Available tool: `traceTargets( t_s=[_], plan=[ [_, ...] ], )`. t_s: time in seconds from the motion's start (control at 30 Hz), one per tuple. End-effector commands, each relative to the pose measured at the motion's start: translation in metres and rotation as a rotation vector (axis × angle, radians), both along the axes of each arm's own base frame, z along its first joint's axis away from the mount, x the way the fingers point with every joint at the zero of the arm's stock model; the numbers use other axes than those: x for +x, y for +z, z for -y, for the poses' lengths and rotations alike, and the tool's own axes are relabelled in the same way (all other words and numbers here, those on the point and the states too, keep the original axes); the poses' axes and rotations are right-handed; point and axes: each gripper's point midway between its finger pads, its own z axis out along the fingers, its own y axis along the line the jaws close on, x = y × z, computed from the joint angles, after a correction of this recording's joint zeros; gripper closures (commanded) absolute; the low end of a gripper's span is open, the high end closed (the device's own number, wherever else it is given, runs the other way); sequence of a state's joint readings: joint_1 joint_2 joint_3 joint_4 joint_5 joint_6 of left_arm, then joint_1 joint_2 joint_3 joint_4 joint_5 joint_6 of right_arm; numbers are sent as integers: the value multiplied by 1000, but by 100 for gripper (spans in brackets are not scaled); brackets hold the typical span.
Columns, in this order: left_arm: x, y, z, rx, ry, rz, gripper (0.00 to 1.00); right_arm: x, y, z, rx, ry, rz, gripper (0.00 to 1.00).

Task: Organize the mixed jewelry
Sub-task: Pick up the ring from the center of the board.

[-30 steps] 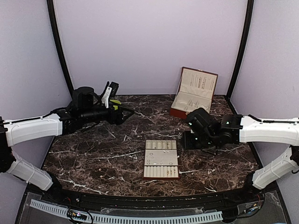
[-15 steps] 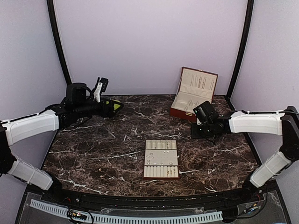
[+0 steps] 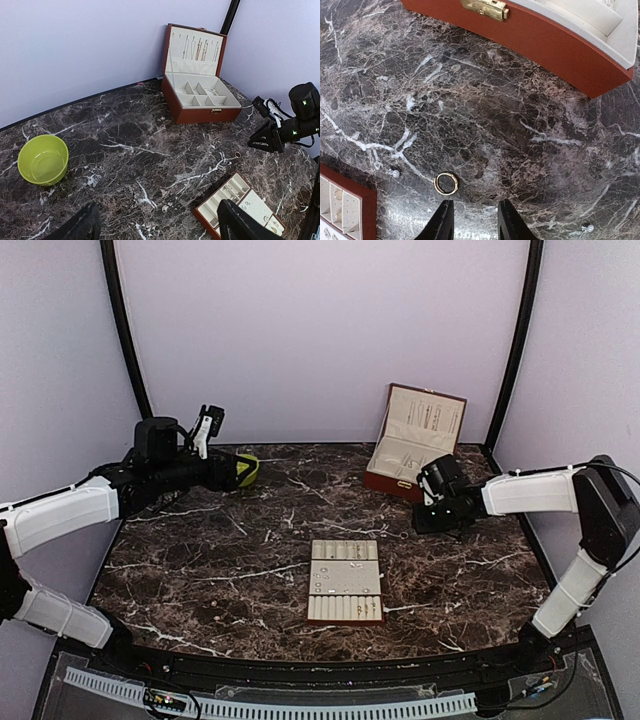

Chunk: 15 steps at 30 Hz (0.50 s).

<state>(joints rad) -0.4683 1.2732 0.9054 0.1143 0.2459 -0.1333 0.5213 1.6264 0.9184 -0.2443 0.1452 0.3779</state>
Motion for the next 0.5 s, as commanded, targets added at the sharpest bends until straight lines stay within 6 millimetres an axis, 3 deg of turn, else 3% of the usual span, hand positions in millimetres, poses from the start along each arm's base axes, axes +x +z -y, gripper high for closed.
traceTargets(
  t_s=[0.0, 0.47],
  plan=[
    [-3, 0, -4, 13, -2, 13, 17, 11, 1, -9, 16, 44, 12, 70],
    [-7, 6, -4, -7, -10, 23, 17, 21, -13, -17, -12, 86, -15, 78]
  ],
)
